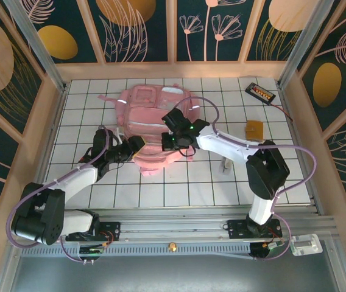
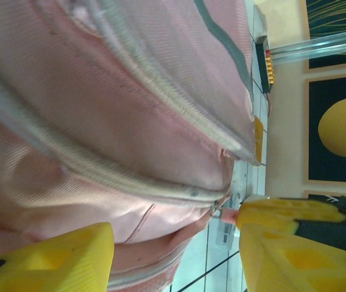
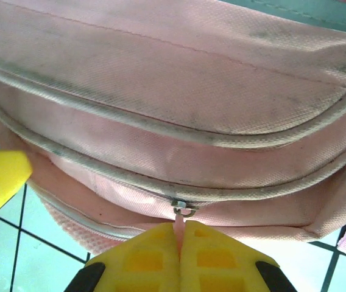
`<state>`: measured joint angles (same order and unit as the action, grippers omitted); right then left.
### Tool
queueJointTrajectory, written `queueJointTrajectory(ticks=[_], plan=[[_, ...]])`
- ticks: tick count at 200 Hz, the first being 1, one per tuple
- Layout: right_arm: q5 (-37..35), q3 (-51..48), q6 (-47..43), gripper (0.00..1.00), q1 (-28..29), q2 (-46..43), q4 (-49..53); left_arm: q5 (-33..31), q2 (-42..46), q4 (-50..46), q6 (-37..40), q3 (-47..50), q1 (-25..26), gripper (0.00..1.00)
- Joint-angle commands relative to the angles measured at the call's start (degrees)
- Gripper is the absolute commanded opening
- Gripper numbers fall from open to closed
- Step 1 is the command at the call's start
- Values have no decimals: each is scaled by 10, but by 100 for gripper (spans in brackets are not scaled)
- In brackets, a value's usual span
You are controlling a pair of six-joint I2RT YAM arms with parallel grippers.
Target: Pack the student bag
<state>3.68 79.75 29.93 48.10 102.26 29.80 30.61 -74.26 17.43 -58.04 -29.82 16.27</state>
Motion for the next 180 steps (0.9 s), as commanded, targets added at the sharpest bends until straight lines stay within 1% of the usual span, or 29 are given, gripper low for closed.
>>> queueJointTrajectory(ticks=[1, 18, 26, 30, 38, 48, 52, 57, 73, 84, 104, 128, 150, 180], plan=[[3, 11, -4, 0, 21, -21, 7, -7, -15, 40, -22, -16, 4, 56], [3, 11, -3, 0, 27, -22, 5, -11, -29, 44, -23, -25, 6, 52], [1, 10, -3, 0, 28, -22, 6, -12, -39, 43, -19, -30, 7, 47], [0, 9, -3, 0, 28, -21, 6, -14, -44, 41, -16, -33, 7, 43], [-8, 7, -5, 0, 26, -21, 8, -17, -53, 38, -9, -36, 8, 31], [-23, 2, -8, 0, 24, -22, 17, -21, -65, 33, -1, -37, 8, 7], [-35, 0, -10, 0, 22, -22, 22, -24, -67, 29, 5, -37, 8, 0], [-43, -2, -12, 0, 21, -24, 28, -28, -70, 23, 11, -37, 8, 0], [-108, -16, -19, 0, 17, -33, 51, -51, -67, 7, 29, -30, 8, 0], [-135, -31, -20, 0, 13, -44, 60, -69, -60, 1, 38, -22, 7, 0], [-167, -66, -24, 0, -2, -77, 57, -88, -45, -15, 47, -20, 6, 0], [-190, -100, -41, 0, -34, -113, 41, -99, -20, -39, 57, -27, 0, 0], [-198, -131, -73, 0, -68, -144, -4, -89, -10, -58, 66, -40, -3, 0], [-184, -184, -130, 0, -126, -168, -120, -47, -4, -50, 65, -39, -3, 0]])
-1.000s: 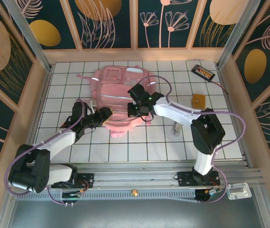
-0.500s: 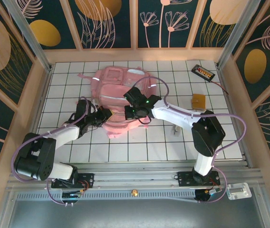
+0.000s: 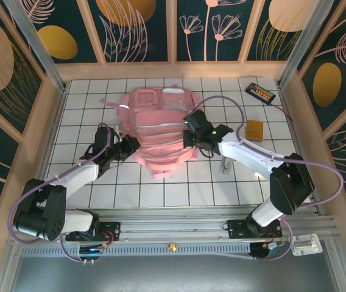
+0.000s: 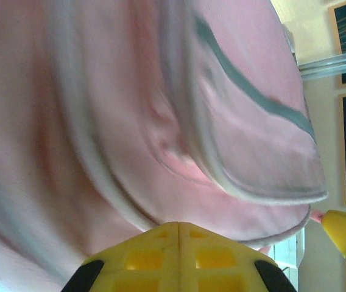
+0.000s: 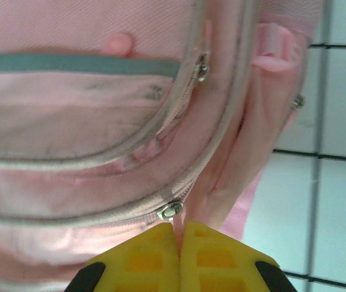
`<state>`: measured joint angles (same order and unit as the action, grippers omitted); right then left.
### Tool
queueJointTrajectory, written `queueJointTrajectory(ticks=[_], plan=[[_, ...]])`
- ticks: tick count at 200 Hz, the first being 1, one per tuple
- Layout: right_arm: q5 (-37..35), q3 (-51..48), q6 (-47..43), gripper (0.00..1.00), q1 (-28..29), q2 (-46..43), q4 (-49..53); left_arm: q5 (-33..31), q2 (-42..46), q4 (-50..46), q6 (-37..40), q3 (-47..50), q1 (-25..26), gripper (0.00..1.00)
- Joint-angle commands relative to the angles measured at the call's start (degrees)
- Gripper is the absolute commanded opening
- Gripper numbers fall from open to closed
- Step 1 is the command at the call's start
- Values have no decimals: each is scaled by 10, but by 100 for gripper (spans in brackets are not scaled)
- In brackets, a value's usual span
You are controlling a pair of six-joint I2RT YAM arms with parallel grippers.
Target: Pack the student bag
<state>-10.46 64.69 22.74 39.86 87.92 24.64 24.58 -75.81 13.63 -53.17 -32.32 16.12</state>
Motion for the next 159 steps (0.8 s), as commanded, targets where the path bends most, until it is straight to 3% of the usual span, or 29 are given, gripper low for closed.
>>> queueJointTrajectory(ticks=[1, 14, 45, 48, 54, 58, 83, 100, 111, 144, 159], plan=[[-42, -35, -59, 0, -45, -25, -73, 14, 12, -12, 17, -13, -2, 0], [-33, -54, -79, 0, -70, -28, -131, 21, 18, -16, 19, -8, -1, 0], [88, -58, -66, 0, -109, -31, -178, 28, 34, 9, 20, 10, 0, 0], [92, -59, -63, 0, -108, -34, -181, 28, 37, 12, 18, 13, 0, 5], [117, -58, -56, 0, -104, -39, -180, 23, 45, 8, 19, 10, 0, 28], [127, -55, -50, 0, -100, -43, -178, 18, 52, 0, 24, 6, 1, 37], [138, -34, -36, 0, -45, -80, -138, -101, 100, -129, 167, -82, 57, 58], [132, -16, -28, 0, -13, -97, -99, -235, 91, -222, 308, -162, 139, 81], [127, -12, -16, 0, -2, -103, -76, -266, 70, -250, 382, -196, 176, 98], [140, -25, 15, 0, 28, -130, -62, -326, -3, -263, 564, -226, 269, 99], [141, -25, 27, 0, 39, -137, -62, -338, -16, -236, 625, -208, 284, 99]])
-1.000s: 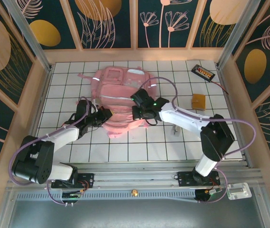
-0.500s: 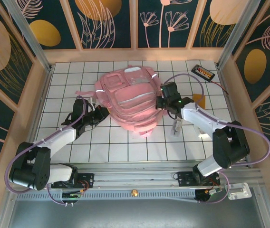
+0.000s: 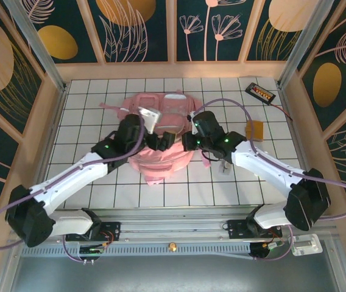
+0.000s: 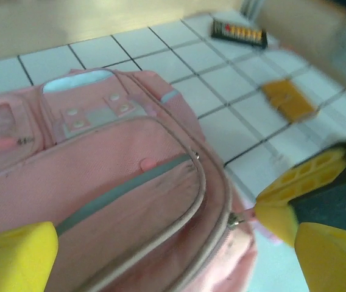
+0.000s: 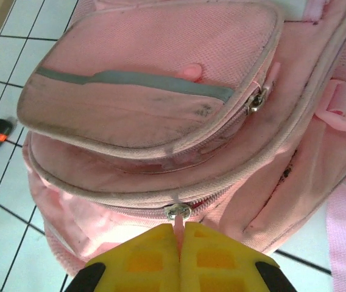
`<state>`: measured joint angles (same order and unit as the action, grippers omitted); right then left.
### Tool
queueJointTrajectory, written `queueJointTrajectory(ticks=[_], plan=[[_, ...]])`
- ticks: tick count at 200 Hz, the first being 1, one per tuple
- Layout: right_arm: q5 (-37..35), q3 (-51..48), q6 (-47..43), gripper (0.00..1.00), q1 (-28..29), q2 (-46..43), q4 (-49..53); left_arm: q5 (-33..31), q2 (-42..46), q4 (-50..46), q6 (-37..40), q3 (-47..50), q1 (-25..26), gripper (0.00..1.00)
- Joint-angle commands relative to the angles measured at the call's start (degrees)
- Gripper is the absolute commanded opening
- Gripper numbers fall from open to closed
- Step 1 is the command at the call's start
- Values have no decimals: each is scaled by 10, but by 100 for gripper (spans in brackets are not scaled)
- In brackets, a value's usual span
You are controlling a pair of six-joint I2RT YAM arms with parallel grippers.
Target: Pack the student bag
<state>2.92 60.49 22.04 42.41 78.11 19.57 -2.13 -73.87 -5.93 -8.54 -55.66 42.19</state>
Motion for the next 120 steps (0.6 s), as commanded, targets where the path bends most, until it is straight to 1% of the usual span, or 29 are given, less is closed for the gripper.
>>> queueJointTrajectory(ticks=[1, 10, 24, 41, 60, 73, 77, 81, 83, 85, 87, 90, 91, 92, 107, 120], plan=[[7, 17, 35, 0, 14, -39, -11, -72, -37, -39, 181, 27, 24, 99], [7, 22, 39, 0, 20, -39, -8, -75, -43, -33, 207, 30, 24, 99], [5, 29, 43, 0, 29, -39, -3, -46, -39, -12, 272, 53, 26, 99], [2, 40, 43, 0, 37, -37, 6, -39, -34, 10, 319, 74, 26, 99], [1, 47, 44, 0, 44, -37, 12, -55, -51, 18, 337, 75, 26, 98], [-2, 49, 44, 0, 47, -37, 13, -47, -69, 22, 338, 71, 26, 94], [-3, 49, 43, 0, 47, -37, 15, -43, -74, 24, 338, 71, 26, 90], [-5, 48, 43, 0, 47, -37, 15, -40, -80, 26, 336, 69, 26, 80], [-6, 48, 42, 0, 47, -37, 15, -40, -82, 26, 335, 68, 26, 70], [-7, 48, 42, 0, 47, -37, 16, -39, -85, 26, 334, 67, 26, 59], [-9, 48, 41, 0, 47, -37, 16, -39, -87, 27, 333, 66, 26, 39], [-12, 47, 40, 0, 47, -38, 17, -42, -90, 29, 331, 66, 26, 12], [-12, 46, 39, 0, 47, -38, 17, -45, -91, 30, 330, 66, 26, 5], [-13, 46, 39, 0, 47, -38, 17, -48, -92, 31, 328, 66, 26, 0], [-25, 41, 32, 0, 44, -37, 25, -72, -93, 46, 314, 72, 26, 0], [-30, 29, 24, 0, 32, -42, 23, -75, -78, 49, 314, 81, 26, 0]])
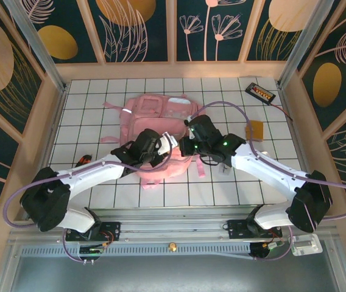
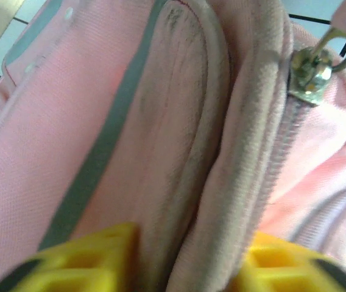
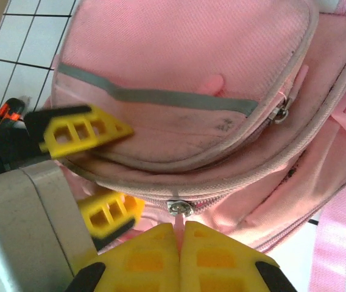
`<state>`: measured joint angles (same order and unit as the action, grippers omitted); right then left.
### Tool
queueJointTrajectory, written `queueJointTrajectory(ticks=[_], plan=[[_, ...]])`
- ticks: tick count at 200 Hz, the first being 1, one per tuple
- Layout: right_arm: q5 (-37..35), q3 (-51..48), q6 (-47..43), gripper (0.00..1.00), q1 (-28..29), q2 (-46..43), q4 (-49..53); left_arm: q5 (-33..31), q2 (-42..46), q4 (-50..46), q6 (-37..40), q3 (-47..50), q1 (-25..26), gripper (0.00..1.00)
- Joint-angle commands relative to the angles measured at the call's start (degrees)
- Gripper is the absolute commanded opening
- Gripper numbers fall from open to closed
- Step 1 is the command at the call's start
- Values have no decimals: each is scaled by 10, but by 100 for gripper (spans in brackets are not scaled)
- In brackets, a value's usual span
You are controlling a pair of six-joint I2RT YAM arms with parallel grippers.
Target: Pack the student bag
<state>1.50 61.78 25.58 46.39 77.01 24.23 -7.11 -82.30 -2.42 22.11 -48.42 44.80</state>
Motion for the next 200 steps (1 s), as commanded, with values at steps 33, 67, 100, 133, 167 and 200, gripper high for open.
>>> queueJointTrajectory(ticks=[33, 67, 100, 133, 167, 200], plan=[[-30, -38, -36, 0, -74, -55, -60, -11, 65, 0, 2, 30, -1, 0], [-8, -112, -61, 0, -147, -49, -171, 19, 111, -16, 7, 57, -1, 0], [-6, -146, -78, 0, -216, -2, -279, 32, 134, -31, 23, 74, -3, 0], [45, -128, -76, 0, -263, 64, -319, 32, 135, -39, 30, 78, -3, 0], [152, -125, -62, 54, -257, 62, -313, 16, 137, -15, 33, 93, -3, 0], [159, -110, -60, 82, -241, 10, -229, 18, 168, 3, 11, 96, -3, 79]])
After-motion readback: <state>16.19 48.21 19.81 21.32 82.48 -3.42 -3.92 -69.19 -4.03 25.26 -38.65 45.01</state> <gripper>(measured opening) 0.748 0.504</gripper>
